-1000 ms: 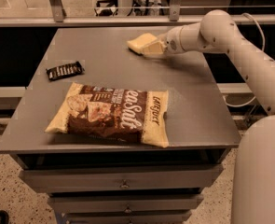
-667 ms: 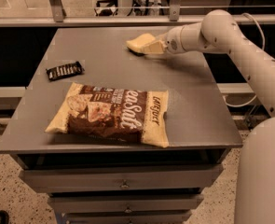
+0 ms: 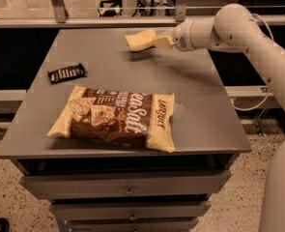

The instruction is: Move sponge near brown chip bag

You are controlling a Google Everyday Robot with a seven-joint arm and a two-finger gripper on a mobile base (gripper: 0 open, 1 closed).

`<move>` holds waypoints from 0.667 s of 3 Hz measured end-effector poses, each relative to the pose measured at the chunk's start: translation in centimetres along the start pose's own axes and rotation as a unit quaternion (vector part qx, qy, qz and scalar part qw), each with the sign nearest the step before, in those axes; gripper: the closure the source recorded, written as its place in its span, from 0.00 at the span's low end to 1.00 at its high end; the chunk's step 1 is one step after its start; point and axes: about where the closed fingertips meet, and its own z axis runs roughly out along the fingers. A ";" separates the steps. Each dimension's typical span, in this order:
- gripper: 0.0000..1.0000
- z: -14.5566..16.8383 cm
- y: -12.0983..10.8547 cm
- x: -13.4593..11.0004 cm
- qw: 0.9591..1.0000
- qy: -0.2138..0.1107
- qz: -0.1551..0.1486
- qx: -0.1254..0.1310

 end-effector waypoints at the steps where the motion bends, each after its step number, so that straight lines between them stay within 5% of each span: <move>1: 1.00 -1.8 1.3 -1.7 1.000 -0.009 -0.017 -0.002; 2: 1.00 -4.9 3.0 -4.7 0.999 -0.023 -0.041 -0.004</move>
Offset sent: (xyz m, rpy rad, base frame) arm -0.0653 -0.0028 0.0946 -0.0182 -0.1322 0.0541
